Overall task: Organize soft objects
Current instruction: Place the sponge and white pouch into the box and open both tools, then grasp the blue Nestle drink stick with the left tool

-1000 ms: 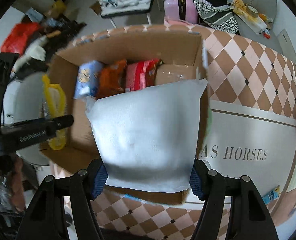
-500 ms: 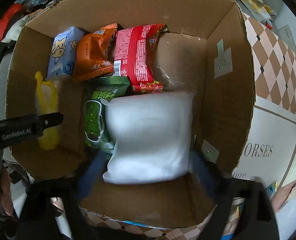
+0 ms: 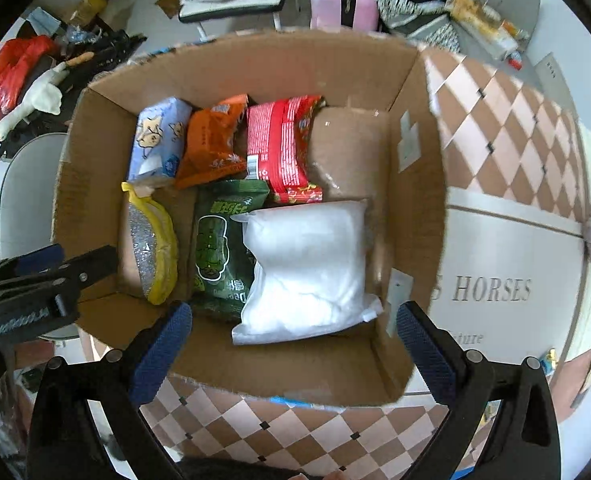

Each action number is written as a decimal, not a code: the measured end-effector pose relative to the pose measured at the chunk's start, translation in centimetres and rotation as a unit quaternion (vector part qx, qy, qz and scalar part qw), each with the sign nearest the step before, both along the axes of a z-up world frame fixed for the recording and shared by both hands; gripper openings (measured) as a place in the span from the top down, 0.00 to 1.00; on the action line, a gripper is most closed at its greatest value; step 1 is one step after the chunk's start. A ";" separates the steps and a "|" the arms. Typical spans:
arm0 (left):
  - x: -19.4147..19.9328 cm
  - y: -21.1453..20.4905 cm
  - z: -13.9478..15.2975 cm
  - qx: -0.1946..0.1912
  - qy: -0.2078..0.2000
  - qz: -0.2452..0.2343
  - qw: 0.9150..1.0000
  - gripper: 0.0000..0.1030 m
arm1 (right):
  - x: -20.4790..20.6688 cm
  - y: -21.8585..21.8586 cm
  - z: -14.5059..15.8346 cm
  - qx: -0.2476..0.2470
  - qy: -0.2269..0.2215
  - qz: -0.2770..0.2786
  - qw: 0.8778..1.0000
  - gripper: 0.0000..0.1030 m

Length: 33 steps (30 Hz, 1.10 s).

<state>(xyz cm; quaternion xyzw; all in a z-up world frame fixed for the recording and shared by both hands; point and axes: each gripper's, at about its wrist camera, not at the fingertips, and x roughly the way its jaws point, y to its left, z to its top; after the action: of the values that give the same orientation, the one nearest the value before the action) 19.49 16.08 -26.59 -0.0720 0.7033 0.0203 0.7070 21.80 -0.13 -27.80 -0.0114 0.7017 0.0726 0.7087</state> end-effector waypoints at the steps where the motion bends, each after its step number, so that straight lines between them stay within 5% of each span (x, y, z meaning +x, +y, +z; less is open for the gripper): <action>1: -0.7 0.1 1.0 0.004 -0.012 -0.001 1.000 0.10 | -0.3 0.1 0.6 -0.003 -0.008 0.003 1.000 0.00; 13: -4.7 0.8 5.4 0.027 -0.096 0.008 0.995 0.10 | -5.4 0.0 6.1 0.023 -0.071 -0.003 0.997 0.00; 23: -6.5 -0.5 8.3 0.030 -0.126 0.012 0.992 0.10 | -7.8 -1.5 8.4 0.058 -0.097 -0.023 0.993 0.00; 29: -5.6 -6.6 9.6 0.040 -0.149 -0.046 0.987 0.10 | -9.2 -9.5 8.9 0.096 -0.099 -0.123 0.983 0.00; 33: -4.9 -15.2 8.2 0.043 -0.141 -0.135 0.980 0.10 | -11.4 -18.1 7.4 0.081 -0.081 -0.212 0.970 0.00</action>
<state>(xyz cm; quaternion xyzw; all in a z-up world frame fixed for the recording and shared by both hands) 14.64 0.88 -18.40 0.0524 0.5978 -0.0555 0.7980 10.43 -18.23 -20.38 0.1896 0.6199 -0.0241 0.7611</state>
